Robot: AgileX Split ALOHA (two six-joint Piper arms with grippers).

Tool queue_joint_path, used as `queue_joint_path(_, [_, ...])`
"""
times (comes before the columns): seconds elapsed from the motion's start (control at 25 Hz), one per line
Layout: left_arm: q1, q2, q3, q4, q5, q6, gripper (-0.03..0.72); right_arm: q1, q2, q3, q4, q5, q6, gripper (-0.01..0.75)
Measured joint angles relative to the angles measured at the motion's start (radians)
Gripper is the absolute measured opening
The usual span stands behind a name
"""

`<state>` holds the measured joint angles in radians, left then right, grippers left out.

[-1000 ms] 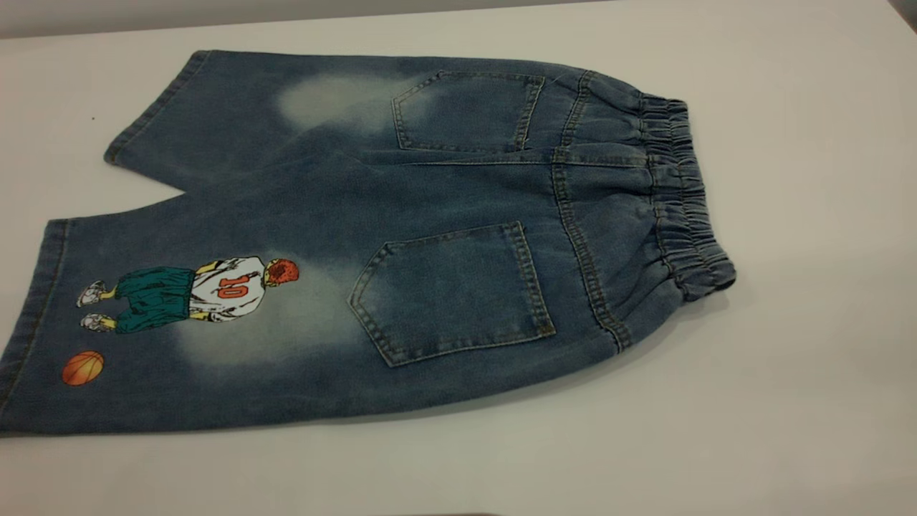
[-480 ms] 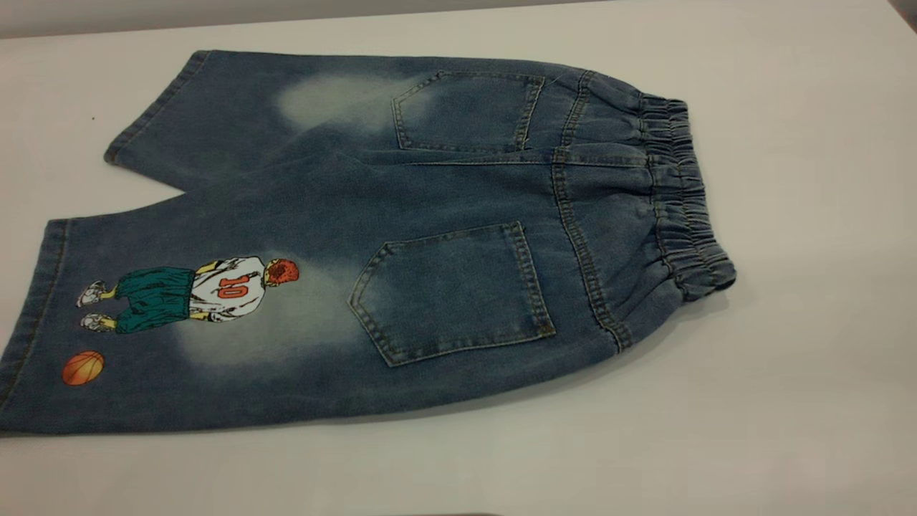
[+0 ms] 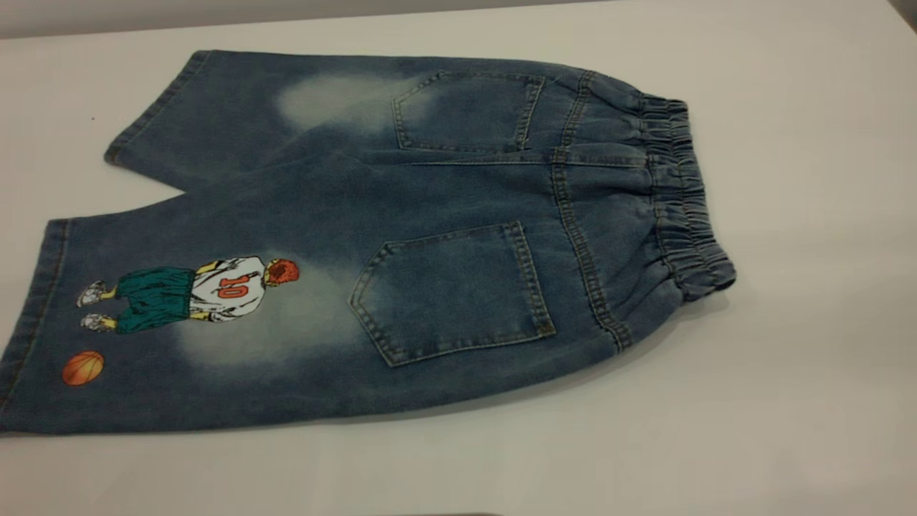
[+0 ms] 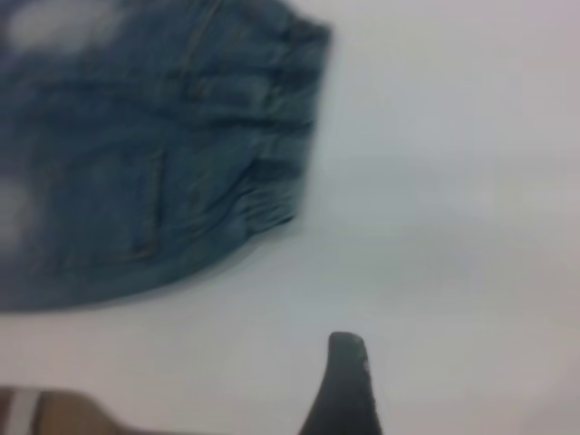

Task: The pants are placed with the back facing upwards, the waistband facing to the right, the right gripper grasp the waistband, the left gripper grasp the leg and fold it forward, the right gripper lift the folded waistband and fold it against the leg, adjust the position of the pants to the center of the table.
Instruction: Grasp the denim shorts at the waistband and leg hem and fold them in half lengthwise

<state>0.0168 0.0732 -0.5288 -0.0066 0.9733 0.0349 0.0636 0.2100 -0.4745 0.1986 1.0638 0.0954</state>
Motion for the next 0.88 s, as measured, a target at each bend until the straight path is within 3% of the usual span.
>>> queue_joint_path(0.16, [0.0,0.21,-0.031,-0.041,-0.123,0.059,0.339,0.0,0.17,0.0,0.144,-0.109,-0.106,0.535])
queue_joint_path(0.4, [0.0,0.588,-0.036,-0.207,-0.245,0.277,0.345,0.0,0.445,0.0,0.452,-0.237,-0.456,0.604])
queue_joint_path(0.72, [0.0,0.961,-0.036,-0.648,-0.314,0.683,0.501,0.0,0.919,0.0,0.865,-0.313,-0.791,0.605])
queue_joint_path(0.88, [0.0,1.08,-0.037,-0.762,-0.337,0.804,0.546,0.0,1.166,-0.001,1.082,-0.34,-0.962,0.603])
